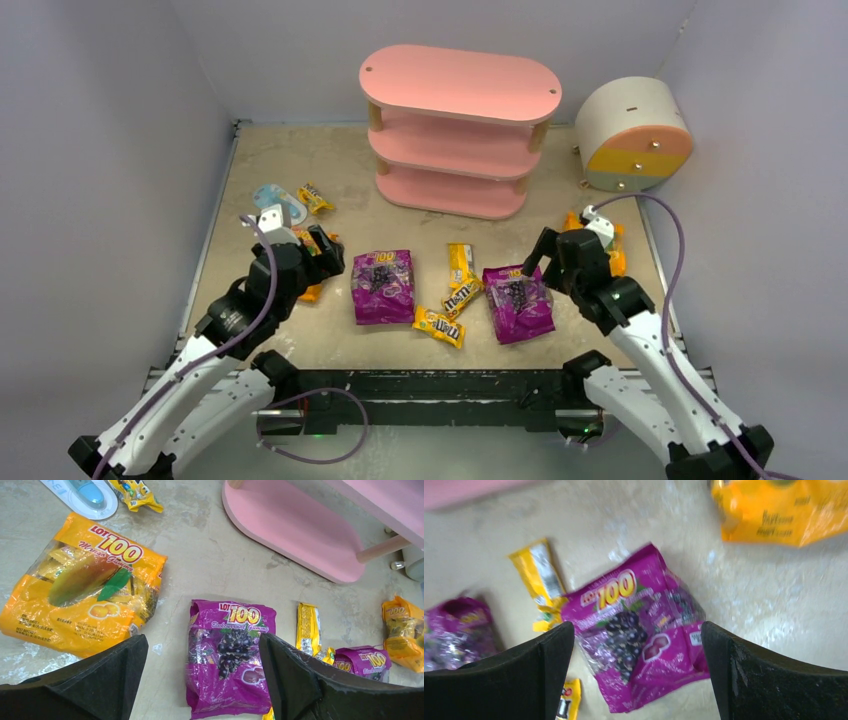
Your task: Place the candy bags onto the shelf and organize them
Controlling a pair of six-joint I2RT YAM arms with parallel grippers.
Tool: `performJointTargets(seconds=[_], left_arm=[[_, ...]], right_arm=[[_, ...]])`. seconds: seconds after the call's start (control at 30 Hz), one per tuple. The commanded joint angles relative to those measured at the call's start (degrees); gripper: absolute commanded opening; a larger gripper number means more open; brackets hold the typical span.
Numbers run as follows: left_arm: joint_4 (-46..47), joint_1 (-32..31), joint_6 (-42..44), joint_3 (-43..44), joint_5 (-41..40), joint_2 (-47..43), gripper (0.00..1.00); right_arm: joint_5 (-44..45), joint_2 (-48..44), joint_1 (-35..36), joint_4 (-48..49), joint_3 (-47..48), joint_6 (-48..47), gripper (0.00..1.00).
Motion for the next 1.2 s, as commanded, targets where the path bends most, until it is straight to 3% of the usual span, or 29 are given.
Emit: performJointTargets(seconds=[0.0,0.23,0.4,0.6,0.8,0.97,1.0,1.17], left_arm=[[2.8,0.1,0.1,0.8,2.2,0.8,0.86],[4.0,0.2,0.3,-0.2,4.3,1.7,0.86],[4.9,0.1,0.8,-0.6,5.6,2.0,0.86],[5.8,0.2,0.6,-0.9,6.5,3.5,0.86],[8.0,0.1,1.0,-1.0,9.2,5.5,0.86],[9.5,0.1,1.2,-1.4,10.9,6.5,0.86],[10.3,0.1,1.3,-1.6,11.8,6.7,0.86],[13.1,0.1,2.4,-1.7,16.3,9.0,0.86]], right_arm=[[-4.0,3.2,0.2,-9.6,-2.5,8.5,0.98],[-7.3,6.1,0.1,-4.4,-9.4,17.0,0.98],[-7.1,9.2,0.1,-2.3,-12.1,17.3,0.97],[-12.1,7.2,0.1,2.4,-18.4,18.2,0.88],[-13.9,-1.6,0.1,7.5,-22.7,17.6,0.51],[-13.7,-9.5,0.1,7.9,-22.0,15.9,0.12],[-14.2,-10.6,0.1,8.4,-21.8,15.2,0.00],[-16.7,-13.6,0.1,11.2,-18.5,9.4,0.00]])
